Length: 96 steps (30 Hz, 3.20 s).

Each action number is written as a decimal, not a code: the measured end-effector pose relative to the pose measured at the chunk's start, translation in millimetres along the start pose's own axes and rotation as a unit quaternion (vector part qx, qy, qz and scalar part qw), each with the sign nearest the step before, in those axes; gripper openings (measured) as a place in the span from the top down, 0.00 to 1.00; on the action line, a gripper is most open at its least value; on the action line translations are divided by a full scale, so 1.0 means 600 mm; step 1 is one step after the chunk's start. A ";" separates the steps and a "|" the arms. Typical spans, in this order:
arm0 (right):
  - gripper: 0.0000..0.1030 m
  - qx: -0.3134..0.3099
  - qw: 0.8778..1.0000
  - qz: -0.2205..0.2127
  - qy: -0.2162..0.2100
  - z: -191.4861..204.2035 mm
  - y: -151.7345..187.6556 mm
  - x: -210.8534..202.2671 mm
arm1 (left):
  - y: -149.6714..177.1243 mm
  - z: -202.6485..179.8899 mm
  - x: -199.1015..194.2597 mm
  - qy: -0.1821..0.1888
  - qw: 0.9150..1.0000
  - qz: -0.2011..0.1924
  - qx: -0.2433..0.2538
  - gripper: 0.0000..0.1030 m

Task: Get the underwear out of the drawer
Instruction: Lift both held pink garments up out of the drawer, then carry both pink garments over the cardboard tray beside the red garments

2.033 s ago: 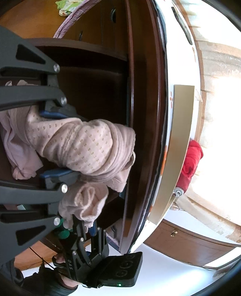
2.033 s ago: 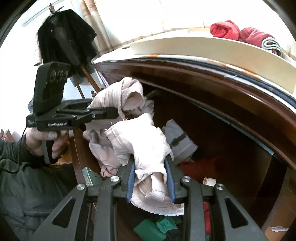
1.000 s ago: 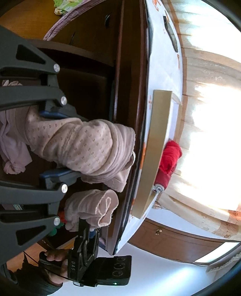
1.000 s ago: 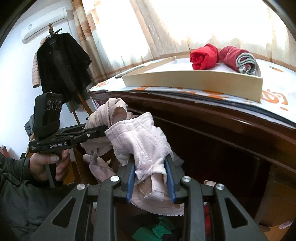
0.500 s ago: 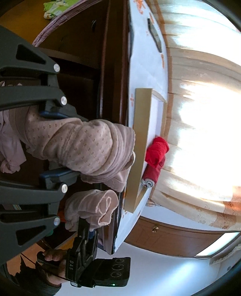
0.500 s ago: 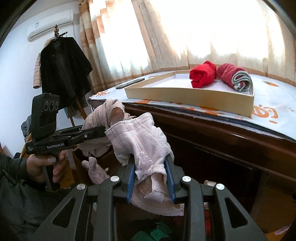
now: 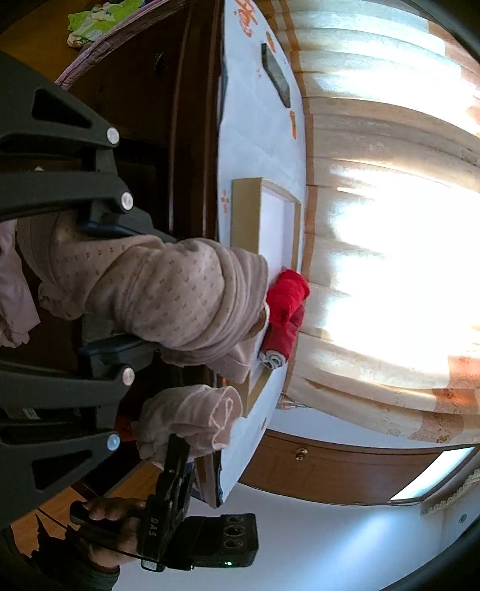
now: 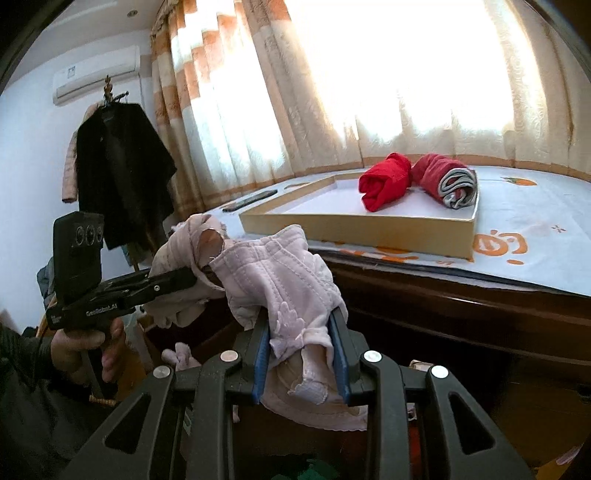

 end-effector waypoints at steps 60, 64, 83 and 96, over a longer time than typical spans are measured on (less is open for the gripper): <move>0.69 0.089 0.995 -0.050 -0.020 0.043 -0.174 0.028 | -0.168 0.005 -0.012 -0.019 0.997 -0.074 0.029 0.60; 0.69 0.092 0.995 -0.046 -0.020 0.038 -0.187 0.040 | -0.182 0.012 -0.007 -0.024 0.996 -0.075 0.032 0.60; 0.69 0.122 0.991 -0.051 -0.033 0.021 -0.243 0.059 | -0.233 0.049 0.013 -0.052 0.995 -0.076 0.027 0.60; 0.69 0.138 0.988 -0.047 -0.045 0.014 -0.274 0.083 | -0.248 0.061 0.041 -0.065 0.996 -0.059 0.035 0.60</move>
Point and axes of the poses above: each gripper's, at about its wrist camera, not at the fingertips, and x roughly the way its jaws point, z to its left, y to its underside, the point moved 5 cm from there along x, roughly the way its jaws point, and after that the axes turned 4 degrees about z, right-handed, at the moved point
